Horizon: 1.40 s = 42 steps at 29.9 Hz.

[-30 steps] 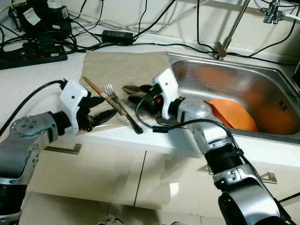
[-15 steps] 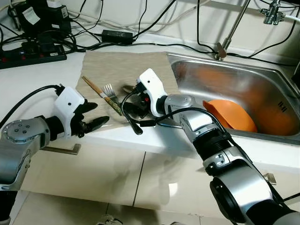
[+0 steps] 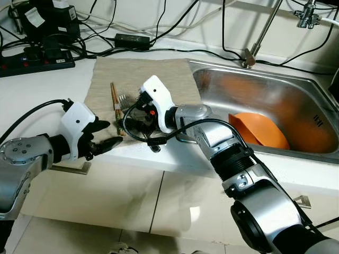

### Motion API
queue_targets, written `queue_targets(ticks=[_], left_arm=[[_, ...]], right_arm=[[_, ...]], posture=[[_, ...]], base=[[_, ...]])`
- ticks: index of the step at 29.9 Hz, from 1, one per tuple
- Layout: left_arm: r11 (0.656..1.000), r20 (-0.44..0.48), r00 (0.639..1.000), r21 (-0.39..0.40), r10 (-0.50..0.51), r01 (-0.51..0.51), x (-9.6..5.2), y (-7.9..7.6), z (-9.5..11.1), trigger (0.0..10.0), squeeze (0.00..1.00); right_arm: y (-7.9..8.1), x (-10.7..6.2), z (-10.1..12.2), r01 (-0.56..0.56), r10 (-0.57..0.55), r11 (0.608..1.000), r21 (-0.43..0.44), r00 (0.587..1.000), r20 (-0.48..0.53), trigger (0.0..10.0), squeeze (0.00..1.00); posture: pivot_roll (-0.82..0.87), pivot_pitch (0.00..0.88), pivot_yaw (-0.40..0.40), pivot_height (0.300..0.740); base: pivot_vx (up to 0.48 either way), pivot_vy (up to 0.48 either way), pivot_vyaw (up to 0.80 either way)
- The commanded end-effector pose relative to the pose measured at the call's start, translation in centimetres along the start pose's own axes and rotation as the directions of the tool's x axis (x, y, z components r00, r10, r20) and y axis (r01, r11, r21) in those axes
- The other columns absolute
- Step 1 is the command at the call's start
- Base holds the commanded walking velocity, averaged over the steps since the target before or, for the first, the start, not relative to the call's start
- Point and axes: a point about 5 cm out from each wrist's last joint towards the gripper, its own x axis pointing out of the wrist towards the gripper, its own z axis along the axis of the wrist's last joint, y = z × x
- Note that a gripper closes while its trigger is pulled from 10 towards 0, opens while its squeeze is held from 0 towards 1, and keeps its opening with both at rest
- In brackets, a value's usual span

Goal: Kitchen organization

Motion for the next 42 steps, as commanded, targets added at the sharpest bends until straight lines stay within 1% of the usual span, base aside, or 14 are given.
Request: queue_targets(ticks=[1,3,6,10,15,17,22,24,26,29,30,32,36,42], left_arm=[[1.0,0.007,1.0,0.011,0.0,-0.001,-0.3,0.3,0.5,10.0,0.0],[1.0,0.008,1.0,0.011,0.0,-0.001,-0.3,0.3,0.6,10.0,0.0],[1.0,0.014,1.0,0.011,-0.005,0.005,-0.1,0.2,0.7,10.0,0.0],[1.0,0.025,1.0,0.013,-0.012,0.012,0.1,0.1,0.9,10.0,0.0],[1.0,0.027,1.0,0.012,-0.013,0.013,0.2,0.1,0.9,10.0,0.0],[1.0,0.031,0.999,0.014,-0.015,0.015,0.3,0.1,1.0,10.0,0.0],[1.0,0.036,0.999,0.015,-0.02,0.019,0.4,0.1,1.1,10.0,0.0],[1.0,0.042,0.999,0.015,-0.021,0.021,0.5,0.1,1.2,10.0,0.0],[1.0,0.048,0.999,0.013,-0.022,0.022,0.6,0.1,1.3,10.0,0.0],[1.0,0.048,0.999,0.012,-0.021,0.021,0.6,0.2,1.3,10.0,0.0],[1.0,0.049,0.999,0.012,-0.021,0.02,0.6,0.2,1.3,10.0,0.0],[1.0,0.049,0.999,0.012,-0.021,0.02,0.6,0.2,1.3,10.0,0.0],[1.0,0.052,0.998,0.009,-0.026,0.026,0.7,0.1,1.3,10.0,0.0],[0.999,0.053,0.998,0.007,-0.044,0.044,1.0,-0.3,1.4,10.0,0.0]], right_arm=[[-0.3,-0.3,-0.2,0.021,-0.021,1.0,-0.003,1.0,0.0,10.0,0.0],[-0.3,-0.3,-0.2,0.026,-0.026,1.0,-0.006,1.0,0.003,10.0,0.0],[-0.3,-0.5,-0.8,0.041,-0.043,0.998,-0.049,0.998,-0.045,10.0,0.0],[-1.2,-1.1,-0.5,0.084,-0.083,0.996,0.04,0.996,-0.033,10.0,0.0],[-1.4,-1.6,-0.1,0.073,-0.072,0.995,0.065,0.997,-0.016,10.0,0.0],[-1.3,-2.1,0.6,0.042,-0.045,0.994,0.1,0.999,0.022,10.0,0.0],[-1.5,-2.8,1.0,0.052,-0.056,0.993,0.103,0.998,0.034,10.0,0.0],[-1.8,-3.0,1.0,0.07,-0.072,0.993,0.098,0.997,0.02,10.0,0.0],[-2.1,-3.3,0.6,0.098,-0.096,0.991,0.093,0.995,-0.02,10.0,0.0],[-2.2,-3.4,0.4,0.105,-0.102,0.99,0.091,0.994,-0.036,10.0,0.0],[-2.3,-3.6,-0.1,0.121,-0.115,0.989,0.087,0.991,-0.063,10.0,0.0],[-2.3,-3.7,-0.3,0.12,-0.114,0.988,0.096,0.991,-0.07,10.0,0.0],[-1.5,-3.2,-1.2,0.08,-0.069,0.986,0.147,0.994,-0.082,10.0,0.0],[-1.0,-2.6,-2.0,0.07,-0.054,0.987,0.145,0.993,-0.108,9.9,0.0]], posture=[[0.09,0.027,-0.121,0.74],[0.09,0.027,-0.119,0.74],[0.09,0.022,-0.118,0.74],[0.09,0.014,-0.119,0.74],[0.09,0.01,-0.118,0.74],[0.09,0.004,-0.116,0.74],[0.09,0.0,-0.113,0.74],[0.08,0.0,-0.113,0.74],[0.08,0.0,-0.111,0.74],[0.08,0.0,-0.11,0.74],[0.08,0.0,-0.109,0.74],[0.08,0.001,-0.109,0.74],[0.08,0.006,-0.109,0.74],[0.09,0.01,-0.112,0.74]], base=[[0.0,0.0,0.0],[0.0,0.0,0.0],[0.0,0.0,0.0],[0.0,0.0,0.0],[0.0,0.0,0.0],[0.0,0.0,0.0],[0.0,0.0,0.0],[0.0,0.0,0.0],[0.0,0.0,0.0],[0.0,0.0,0.0],[0.0,0.0,0.0],[0.0,0.0,0.0],[0.0,0.0,0.0],[0.0,0.0,0.0]])
